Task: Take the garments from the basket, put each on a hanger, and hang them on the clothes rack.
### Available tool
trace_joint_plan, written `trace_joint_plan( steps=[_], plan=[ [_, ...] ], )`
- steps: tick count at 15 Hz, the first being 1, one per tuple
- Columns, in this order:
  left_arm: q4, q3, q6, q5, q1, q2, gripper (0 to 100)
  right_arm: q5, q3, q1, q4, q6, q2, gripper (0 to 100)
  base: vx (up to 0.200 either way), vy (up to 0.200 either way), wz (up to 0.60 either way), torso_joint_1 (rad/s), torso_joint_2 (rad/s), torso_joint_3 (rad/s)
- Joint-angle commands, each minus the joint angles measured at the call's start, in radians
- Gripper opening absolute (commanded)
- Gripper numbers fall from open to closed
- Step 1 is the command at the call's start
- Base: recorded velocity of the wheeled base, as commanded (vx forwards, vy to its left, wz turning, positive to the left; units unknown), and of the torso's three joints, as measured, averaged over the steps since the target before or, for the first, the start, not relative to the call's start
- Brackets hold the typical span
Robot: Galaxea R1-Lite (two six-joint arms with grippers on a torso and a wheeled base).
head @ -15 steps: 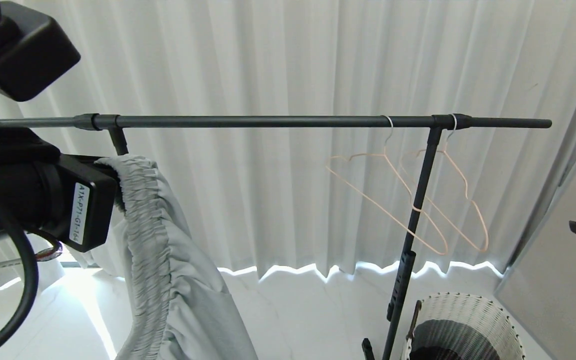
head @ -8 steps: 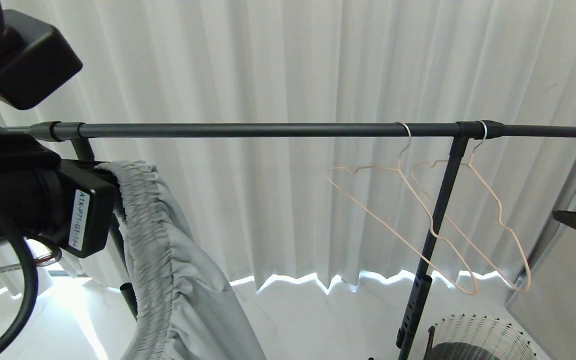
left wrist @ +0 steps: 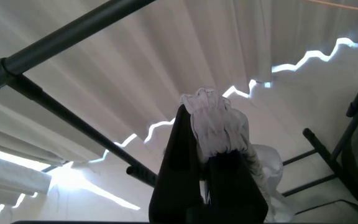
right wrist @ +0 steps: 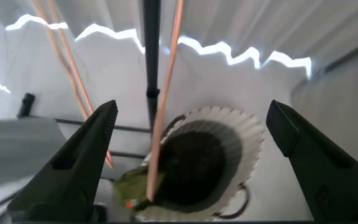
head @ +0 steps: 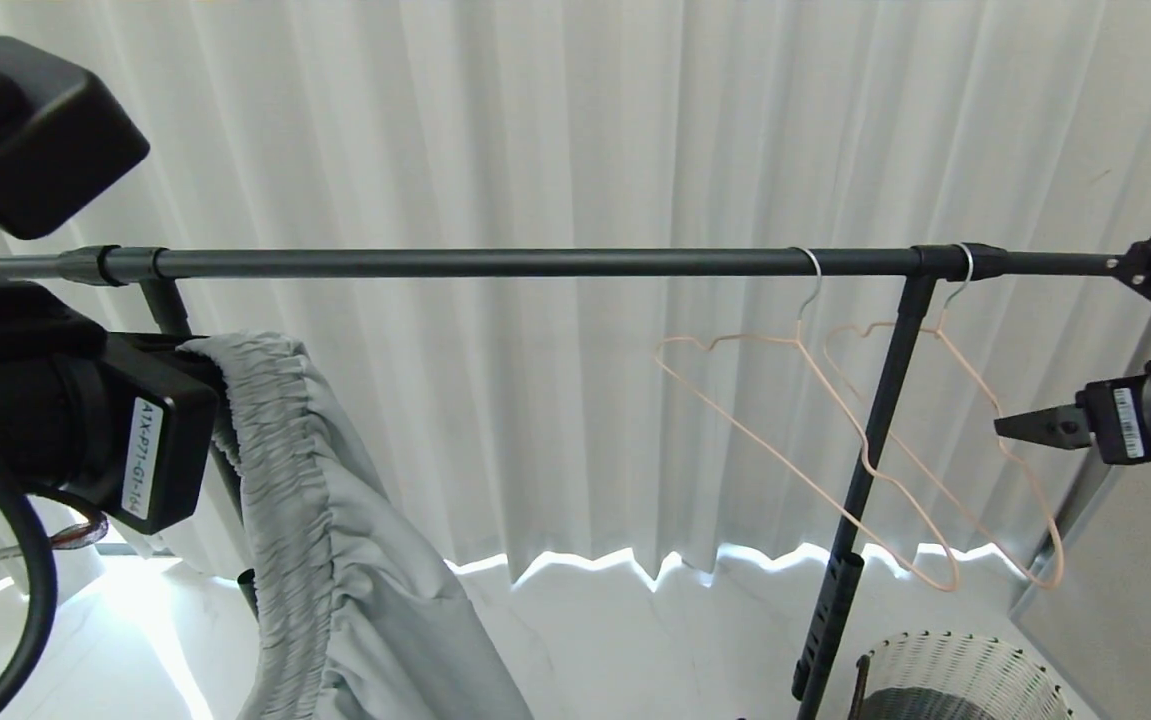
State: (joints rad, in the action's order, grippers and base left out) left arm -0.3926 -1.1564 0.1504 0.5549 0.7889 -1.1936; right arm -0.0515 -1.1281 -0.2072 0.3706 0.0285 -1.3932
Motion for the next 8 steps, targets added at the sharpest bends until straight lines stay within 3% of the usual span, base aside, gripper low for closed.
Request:
trace_joint_plan(
  steps=[1,8],
  plan=[
    [0.0,0.009,0.0,0.0,0.0,0.009,0,-0.044,-0.036,-0.049,0.004,0.082,-0.142,100,0.0,0.0,0.0,0.0,0.0,0.0],
    [0.0,0.02,0.0,0.002,0.001,0.011,0,-0.051,-0.104,-0.032,0.002,0.134,-0.256,100,0.0,0.0,0.0,0.0,0.0,0.0]
  ],
)
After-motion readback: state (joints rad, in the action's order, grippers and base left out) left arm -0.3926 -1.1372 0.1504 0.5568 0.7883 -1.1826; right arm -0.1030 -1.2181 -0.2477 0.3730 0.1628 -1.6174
